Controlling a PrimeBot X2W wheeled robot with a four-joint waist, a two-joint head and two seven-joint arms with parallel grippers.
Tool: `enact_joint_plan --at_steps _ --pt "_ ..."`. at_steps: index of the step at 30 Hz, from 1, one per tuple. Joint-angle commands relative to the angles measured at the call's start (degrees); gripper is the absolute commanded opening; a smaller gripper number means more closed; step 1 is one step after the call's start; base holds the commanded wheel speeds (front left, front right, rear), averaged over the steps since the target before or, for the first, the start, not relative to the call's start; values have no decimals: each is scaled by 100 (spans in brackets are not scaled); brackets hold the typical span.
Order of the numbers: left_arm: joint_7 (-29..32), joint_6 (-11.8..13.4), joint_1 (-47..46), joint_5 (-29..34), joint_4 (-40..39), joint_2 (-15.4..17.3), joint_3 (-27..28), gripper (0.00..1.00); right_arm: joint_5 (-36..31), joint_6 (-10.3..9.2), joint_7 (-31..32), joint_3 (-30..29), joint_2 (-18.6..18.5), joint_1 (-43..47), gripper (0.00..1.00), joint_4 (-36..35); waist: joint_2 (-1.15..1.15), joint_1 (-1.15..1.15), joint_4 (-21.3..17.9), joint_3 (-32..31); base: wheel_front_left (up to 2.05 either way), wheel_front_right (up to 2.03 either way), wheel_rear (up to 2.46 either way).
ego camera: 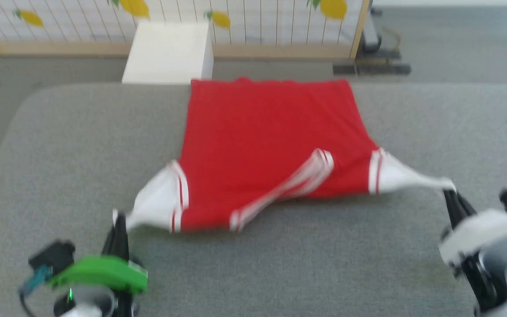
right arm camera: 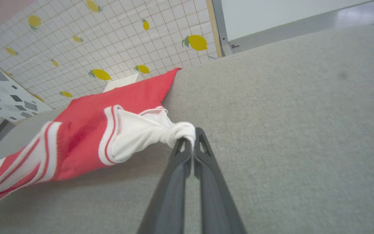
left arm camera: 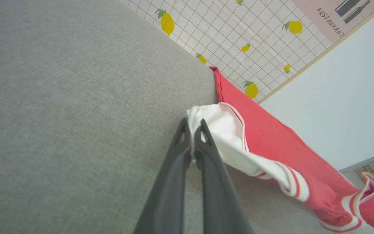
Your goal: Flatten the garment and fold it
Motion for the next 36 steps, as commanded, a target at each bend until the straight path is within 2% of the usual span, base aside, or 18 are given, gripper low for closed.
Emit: enact_joint_plan --at_steps 1,6,9,12,15,20,25,28,29,30,34,36 --pt "54 144 313 -20 -217 16 46 0 53 -9 85 -113 16 265 0 -208 0 1 -66 -479 0 0 0" --pt "301 676 1191 -81 -1004 110 222 0 40 -9 677 -376 89 1097 0 -1111 0 1 -134 -620 0 0 0" --pt "541 1039 1621 -60 -1476 220 295 0 -130 -9 1301 -295 43 1561 0 -1888 0 1 -199 -625 0 0 0" --pt "904 1295 1764 256 -1587 462 50 0 -489 -9 1880 142 -230 1723 0 -2332 0 1 -245 -575 0 0 0" --pt "1248 1462 1704 680 -1465 711 -315 0 -768 -9 2497 713 -553 1625 0 -2454 0 1 -275 -491 0 0 0" --pt "1564 1536 1394 1015 -1181 829 -681 0 -978 -9 3341 1584 -1011 1288 0 -2145 0 1 -221 -322 0 0 0" --pt "1572 1487 1179 966 -1025 742 -724 0 -1011 -9 3912 2111 -1134 1018 0 -1486 0 1 -154 -193 0 0 0" --pt "1511 1463 1124 922 -951 705 -697 0 -1041 -9 4013 2257 -1139 919 0 -1200 0 1 -130 -154 0 0 0" --pt "1483 1442 1110 889 -939 690 -678 0 -1058 -9 4014 2278 -1142 891 40 -1127 0 1 -120 -145 0 0 0" --pt "1471 1431 1098 876 -928 688 -669 0 -1056 -9 3998 2273 -1134 874 100 -1084 0 1 -115 -138 0 0 0" --pt "1415 1428 1079 837 -932 714 -603 0 -932 -9 3924 2079 -1074 865 100 -1124 0 1 -133 -168 0 0 0" --pt "1395 1433 1090 830 -960 730 -584 0 -774 -9 3902 1802 -1005 912 100 -1282 0 1 -149 -204 0 0 0"
